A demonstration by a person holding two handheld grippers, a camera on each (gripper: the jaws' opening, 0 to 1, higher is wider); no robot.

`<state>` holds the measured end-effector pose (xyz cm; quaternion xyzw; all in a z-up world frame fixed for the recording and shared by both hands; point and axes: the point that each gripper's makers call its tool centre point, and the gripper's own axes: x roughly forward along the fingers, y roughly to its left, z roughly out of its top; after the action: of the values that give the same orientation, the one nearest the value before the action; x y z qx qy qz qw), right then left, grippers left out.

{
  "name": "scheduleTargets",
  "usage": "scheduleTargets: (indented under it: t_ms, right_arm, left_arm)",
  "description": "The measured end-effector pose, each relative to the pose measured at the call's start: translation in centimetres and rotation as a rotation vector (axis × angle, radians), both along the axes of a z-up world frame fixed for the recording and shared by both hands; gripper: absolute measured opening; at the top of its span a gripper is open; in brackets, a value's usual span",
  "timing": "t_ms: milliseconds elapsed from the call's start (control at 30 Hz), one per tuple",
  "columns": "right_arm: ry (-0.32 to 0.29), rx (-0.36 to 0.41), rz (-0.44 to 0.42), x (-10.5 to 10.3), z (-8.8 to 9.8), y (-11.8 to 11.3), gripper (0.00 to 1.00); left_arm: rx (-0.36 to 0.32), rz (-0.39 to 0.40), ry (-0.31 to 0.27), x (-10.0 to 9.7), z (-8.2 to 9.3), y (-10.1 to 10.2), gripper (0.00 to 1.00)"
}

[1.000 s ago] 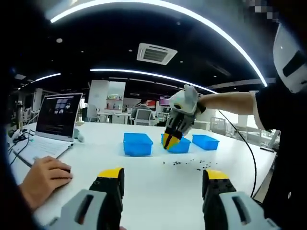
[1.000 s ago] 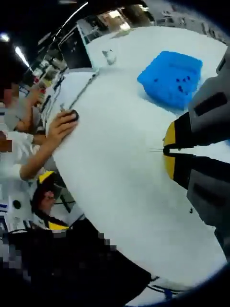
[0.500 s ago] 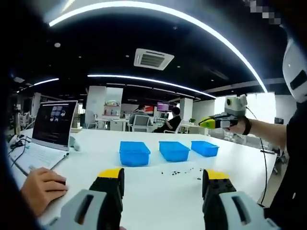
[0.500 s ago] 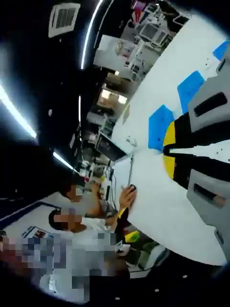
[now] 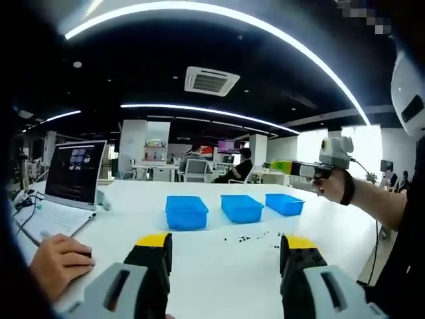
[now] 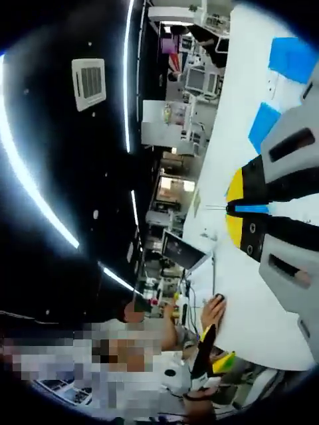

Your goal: Pick up the resistors one by one and place each resistor into its matching bin, sorting the parts by color and model until every resistor is separated into the correct bin for its type

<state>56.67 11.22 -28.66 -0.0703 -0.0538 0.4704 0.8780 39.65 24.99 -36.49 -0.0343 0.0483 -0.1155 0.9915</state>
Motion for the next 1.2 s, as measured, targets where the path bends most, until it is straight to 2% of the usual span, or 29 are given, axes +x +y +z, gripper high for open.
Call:
scheduleTargets:
  t_ms: [67, 167, 267, 400, 567, 767, 833, 900, 933, 1167, 1200]
  right_arm:
    - [0.011, 0.002, 0.018, 1.6, 0.3, 2.5, 0.07]
    - [-0.009, -0.001, 0.036, 3.8, 1.0, 5.2, 0.07]
    - [0.006, 0.006, 0.023, 6.6, 1.4, 8.0, 0.07]
    - [0.031, -0.022, 0.009, 9.8, 0.8, 11.2, 0.07]
    - [0.036, -0.085, -0.024, 12.6, -0.6, 13.7, 0.07]
    - [0.051, -0.140, -0.046, 14.2, -2.5, 14.8, 0.08]
    - [0.060, -0.154, -0.051, 14.6, -3.1, 14.9, 0.18]
    - [0.066, -0.155, -0.049, 14.5, -3.3, 14.9, 0.36]
    - [0.061, -0.151, -0.042, 14.3, -3.2, 14.8, 0.39]
    - [0.057, -0.135, -0.017, 12.9, -2.3, 13.1, 0.42]
    - [0.059, -0.129, -0.015, 13.2, -2.1, 12.8, 0.42]
  left_arm:
    - [-0.005, 0.005, -0.001, -0.3, -0.1, 0.3, 0.67]
    - [-0.004, 0.012, 0.001, -0.7, -0.2, 0.6, 0.67]
    - [-0.012, 0.022, 0.001, -1.0, -0.3, 0.8, 0.67]
    - [-0.017, 0.028, -0.001, -1.4, -0.2, 0.9, 0.67]
    - [-0.016, 0.031, -0.007, -1.7, 0.1, 1.0, 0.67]
    - [-0.018, 0.035, -0.014, -1.8, 0.3, 1.0, 0.67]
    - [-0.016, 0.033, -0.013, -1.9, 0.3, 0.9, 0.67]
    - [-0.013, 0.032, -0.014, -1.9, 0.4, 0.9, 0.67]
    - [-0.013, 0.032, -0.014, -2.0, 0.4, 0.9, 0.67]
    - [-0.012, 0.024, -0.017, -1.8, 0.5, 0.5, 0.67]
    - [-0.011, 0.022, -0.017, -1.7, 0.6, 0.4, 0.67]
